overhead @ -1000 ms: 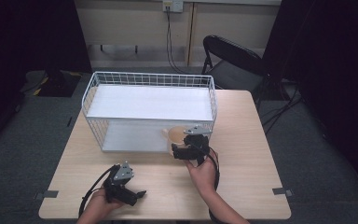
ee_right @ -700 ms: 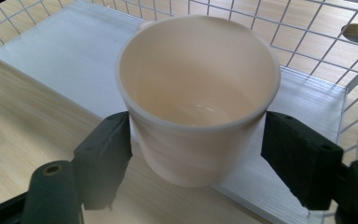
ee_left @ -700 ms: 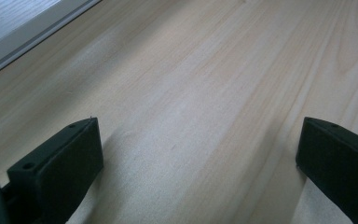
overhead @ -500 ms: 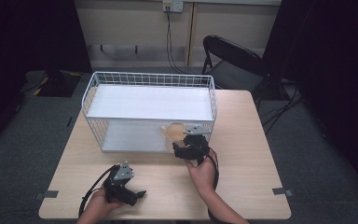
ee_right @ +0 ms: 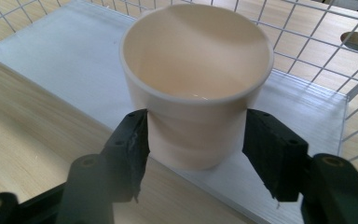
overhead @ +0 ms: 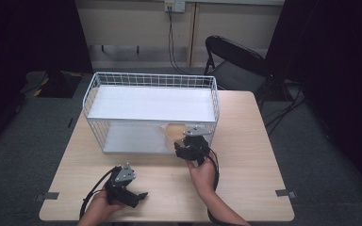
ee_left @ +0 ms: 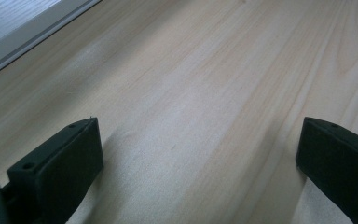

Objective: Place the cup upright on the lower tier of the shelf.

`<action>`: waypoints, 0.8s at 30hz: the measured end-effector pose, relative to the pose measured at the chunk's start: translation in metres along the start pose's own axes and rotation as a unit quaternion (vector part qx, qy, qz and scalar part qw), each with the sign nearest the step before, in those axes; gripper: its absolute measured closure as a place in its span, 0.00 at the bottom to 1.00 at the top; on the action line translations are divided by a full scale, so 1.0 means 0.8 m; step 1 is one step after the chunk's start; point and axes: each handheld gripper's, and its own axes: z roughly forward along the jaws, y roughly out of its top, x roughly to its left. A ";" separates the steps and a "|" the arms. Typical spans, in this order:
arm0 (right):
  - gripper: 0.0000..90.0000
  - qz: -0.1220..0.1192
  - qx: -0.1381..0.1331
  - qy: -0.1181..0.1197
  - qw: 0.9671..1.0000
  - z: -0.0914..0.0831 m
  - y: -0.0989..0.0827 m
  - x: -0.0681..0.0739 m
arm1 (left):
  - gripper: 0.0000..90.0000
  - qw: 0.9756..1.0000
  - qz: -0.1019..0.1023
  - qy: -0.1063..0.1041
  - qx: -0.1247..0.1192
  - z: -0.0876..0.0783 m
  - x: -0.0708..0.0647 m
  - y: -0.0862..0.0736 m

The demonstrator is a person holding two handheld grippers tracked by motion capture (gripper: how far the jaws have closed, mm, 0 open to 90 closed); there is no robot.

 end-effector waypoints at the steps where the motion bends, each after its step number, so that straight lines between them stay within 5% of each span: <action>1: 0.47 0.000 0.001 -0.001 1.000 0.001 0.001 0.001 | 0.00 1.000 0.000 0.000 0.000 0.000 0.000 0.000; 24: 0.73 -0.021 0.000 0.002 1.000 0.021 0.010 0.007 | 0.00 1.000 0.000 0.000 0.000 0.000 0.000 0.000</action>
